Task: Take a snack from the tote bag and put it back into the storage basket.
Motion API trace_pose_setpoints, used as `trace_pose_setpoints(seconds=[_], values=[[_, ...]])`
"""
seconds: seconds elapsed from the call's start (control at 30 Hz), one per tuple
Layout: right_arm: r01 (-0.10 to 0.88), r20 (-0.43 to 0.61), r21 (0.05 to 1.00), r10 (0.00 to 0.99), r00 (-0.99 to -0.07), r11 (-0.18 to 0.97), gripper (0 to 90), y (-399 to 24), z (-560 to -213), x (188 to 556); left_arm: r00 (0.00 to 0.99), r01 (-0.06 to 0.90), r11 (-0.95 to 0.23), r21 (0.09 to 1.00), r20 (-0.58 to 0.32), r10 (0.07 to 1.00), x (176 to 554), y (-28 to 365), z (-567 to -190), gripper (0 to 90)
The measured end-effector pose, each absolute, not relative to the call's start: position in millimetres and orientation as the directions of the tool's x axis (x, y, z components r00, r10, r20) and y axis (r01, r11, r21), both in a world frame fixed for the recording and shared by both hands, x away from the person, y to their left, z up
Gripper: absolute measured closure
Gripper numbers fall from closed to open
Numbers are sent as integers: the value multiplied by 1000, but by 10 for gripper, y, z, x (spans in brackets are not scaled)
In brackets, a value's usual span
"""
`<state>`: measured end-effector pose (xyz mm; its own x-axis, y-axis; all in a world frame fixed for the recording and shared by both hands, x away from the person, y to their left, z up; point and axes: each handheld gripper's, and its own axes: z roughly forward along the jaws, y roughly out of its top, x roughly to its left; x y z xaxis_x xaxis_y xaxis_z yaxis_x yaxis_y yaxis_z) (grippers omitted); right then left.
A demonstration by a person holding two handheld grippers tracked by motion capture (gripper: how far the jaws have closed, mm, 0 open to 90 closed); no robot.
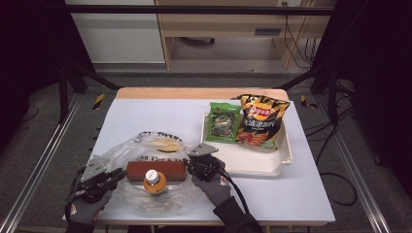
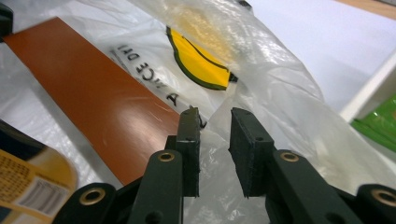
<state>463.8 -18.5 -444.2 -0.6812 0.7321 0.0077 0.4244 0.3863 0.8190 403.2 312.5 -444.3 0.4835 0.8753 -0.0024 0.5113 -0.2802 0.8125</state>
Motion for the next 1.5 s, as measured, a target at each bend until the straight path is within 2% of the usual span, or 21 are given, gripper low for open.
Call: trace_pose_setpoints(seconds=[0.13,0.23,0.33,0.43,0.6,0.73,0.8,0.97,1.07,1.17,1.27,1.5], values=[[393,33,845,698,-715,363,665,-203,-4411,4598,482,508,-279,814,0,876,4052,3128,-4449,783],[374,63,853,639,-766,364,519,-133,-4378,4568,481,511,-281,812,0,877,4063,3128,-4451,784],[355,44,841,604,-796,407,407,-41,-4406,4576,481,511,-281,812,1,877,4066,3129,-4451,784],[352,27,828,596,-803,436,336,1,-4466,4606,481,511,-283,811,2,877,4075,3129,-4455,785],[368,53,820,582,-811,439,312,-11,-4470,4627,476,504,-280,817,8,880,4106,3128,-4461,784],[346,-2,769,543,-840,538,291,21,-4509,4560,470,499,-275,822,10,883,4114,3132,-4459,775],[332,-20,753,524,-852,568,319,29,-4544,4521,468,491,-266,829,7,884,4106,3136,-4454,773],[341,-4,751,521,-854,565,325,40,-4551,4484,463,458,-242,855,3,886,4046,3181,-4385,751],[312,-10,792,522,-853,525,305,28,-4470,4478,455,433,-219,874,-3,891,3991,3235,-4320,746],[296,1,813,506,-862,502,346,55,-4388,4496,450,413,-201,888,-7,893,3942,3274,-4250,746],[291,0,798,484,-875,528,379,144,-4398,4519,446,402,-188,896,-12,895,3915,3309,-4210,747],[297,2,776,468,-884,557,344,210,-4494,4582,435,451,-194,871,-24,900,3978,3363,-4316,747]])
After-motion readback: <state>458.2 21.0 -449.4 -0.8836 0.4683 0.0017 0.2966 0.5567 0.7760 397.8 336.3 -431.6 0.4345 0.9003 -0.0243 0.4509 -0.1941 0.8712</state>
